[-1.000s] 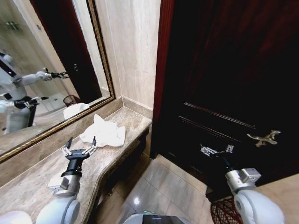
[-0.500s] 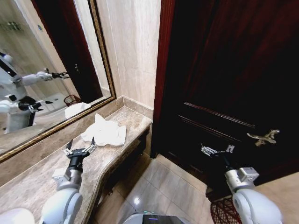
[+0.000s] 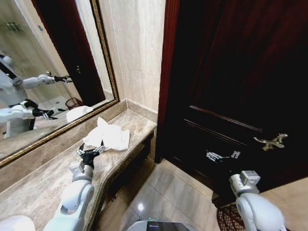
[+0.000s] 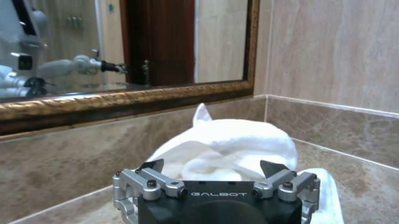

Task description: Discard the used towel into the hamper.

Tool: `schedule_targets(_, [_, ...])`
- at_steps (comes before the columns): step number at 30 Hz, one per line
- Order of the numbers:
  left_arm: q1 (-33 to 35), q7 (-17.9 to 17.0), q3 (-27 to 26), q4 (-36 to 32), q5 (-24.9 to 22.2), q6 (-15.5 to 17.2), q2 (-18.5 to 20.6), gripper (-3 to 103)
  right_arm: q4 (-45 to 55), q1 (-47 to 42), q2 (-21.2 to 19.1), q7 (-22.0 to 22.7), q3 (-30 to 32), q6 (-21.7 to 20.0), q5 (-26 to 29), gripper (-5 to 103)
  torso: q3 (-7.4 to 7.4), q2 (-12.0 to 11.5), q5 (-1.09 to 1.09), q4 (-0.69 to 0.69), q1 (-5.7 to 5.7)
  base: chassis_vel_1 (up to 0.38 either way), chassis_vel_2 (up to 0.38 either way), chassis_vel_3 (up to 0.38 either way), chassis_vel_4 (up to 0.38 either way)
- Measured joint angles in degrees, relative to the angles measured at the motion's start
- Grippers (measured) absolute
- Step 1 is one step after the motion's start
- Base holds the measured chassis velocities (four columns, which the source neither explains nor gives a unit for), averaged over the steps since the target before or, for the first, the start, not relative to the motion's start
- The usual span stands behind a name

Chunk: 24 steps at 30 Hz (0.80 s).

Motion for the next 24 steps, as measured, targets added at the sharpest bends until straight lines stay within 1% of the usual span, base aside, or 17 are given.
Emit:
schedule_targets(3, [-1.9,-0.2,1.0,0.9,-1.0,1.0,0.9,100,-0.4,0.2,0.4,0.1,-0.1,0.0,-0.6,100,0.0,0.0,0.0,-0.01,0.0,0.0,0.0,0.0,0.0])
schedule_targets(5, [-4.2,-1.0,1.9,2.0,-2.3,2.5,2.1,100,-0.9,0.3,1.0,0.2,-0.2,0.2,-1.3,100,0.0,0.0,0.0,-0.01,0.0,0.0,0.0,0.0,0.0])
schedule_targets(6, [-4.2,-1.0,1.9,2.0,-2.3,2.5,2.1,100,-0.9,0.3,1.0,0.2,-0.2,0.2,-1.3,100,0.0,0.0,0.0,-0.01,0.0,0.0,0.0,0.0,0.0])
schedule_targets(7, [-5.1,-1.4,2.2,2.2,-3.1,3.4,2.5,100,-1.1,0.3,1.2,0.2,-0.2,0.3,-1.4,100,0.0,0.0,0.0,-0.01,0.0,0.0,0.0,0.0,0.0])
schedule_targets(9, [-7.2,-3.4,2.8,2.4,-6.1,6.7,3.7,100,-1.3,0.2,1.8,0.2,-0.1,0.5,-1.7,100,0.0,0.0,0.0,-0.01,0.0,0.0,0.0,0.0,0.0])
schedule_targets(10, [-7.2,-3.4,2.8,2.4,-6.1,6.7,3.7,100,-1.3,0.2,1.8,0.2,-0.1,0.5,-1.7,100,0.0,0.0,0.0,-0.01,0.0,0.0,0.0,0.0,0.0])
schedule_targets(12, [-9.3,-5.8,3.8,2.4,-9.2,10.6,4.9,100,-1.4,0.1,2.2,0.4,0.1,0.8,-1.8,100,0.0,0.0,0.0,0.0,0.0,0.0,0.0,0.0,0.0])
schedule_targets(13, [-9.9,-6.9,4.3,2.4,-10.1,11.8,5.1,100,-1.5,0.1,2.3,0.4,0.2,1.1,-1.9,100,0.0,0.0,0.0,0.0,0.0,0.0,0.0,0.0,0.0])
schedule_targets(14, [-9.9,-6.9,4.3,2.4,-10.1,11.8,5.1,100,-1.5,0.1,2.3,0.4,0.2,1.1,-1.9,100,0.0,0.0,0.0,0.0,0.0,0.0,0.0,0.0,0.0])
schedule_targets(16, [-12.0,-10.5,6.0,2.5,-12.9,15.6,5.6,100,-1.9,-0.1,2.5,0.5,0.4,2.0,-2.0,100,0.0,0.0,0.0,0.0,0.0,0.0,0.0,0.0,0.0])
schedule_targets(17, [-12.0,-10.5,6.0,2.5,-12.9,15.6,5.6,100,-1.9,-0.1,2.5,0.5,0.4,2.0,-2.0,100,0.0,0.0,0.0,0.0,0.0,0.0,0.0,0.0,0.0])
schedule_targets(18, [-12.8,-12.2,6.6,2.5,-14.3,17.0,5.8,100,-2.1,-0.2,2.6,0.7,0.4,2.3,-2.0,100,0.0,0.0,0.0,-0.01,0.0,0.0,0.0,0.0,0.0])
schedule_targets(19, [-14.0,-14.6,7.6,2.5,-16.3,18.8,5.9,100,-2.2,-0.2,2.7,0.8,0.4,2.6,-2.0,100,0.0,0.0,0.0,-0.01,0.0,0.0,0.0,0.0,0.0])
schedule_targets(20, [-15.8,-17.8,8.9,2.5,-18.5,20.9,6.1,100,-2.2,-0.3,2.9,1.0,0.4,2.7,-2.0,100,0.0,0.0,0.0,-0.01,0.0,0.0,0.0,0.0,0.0])
schedule_targets(21, [-17.2,-19.3,9.8,3.1,-19.1,21.8,6.4,100,-2.2,-0.3,3.1,1.2,0.4,2.7,-2.0,100,0.0,0.0,0.0,-0.01,0.0,0.0,0.0,0.0,0.0])
schedule_targets(24, [-19.0,-20.7,10.8,4.2,-19.3,22.4,6.9,100,-1.9,-0.4,3.5,1.4,0.4,2.5,-1.8,100,0.0,0.0,0.0,0.0,0.0,0.0,0.0,0.0,0.0])
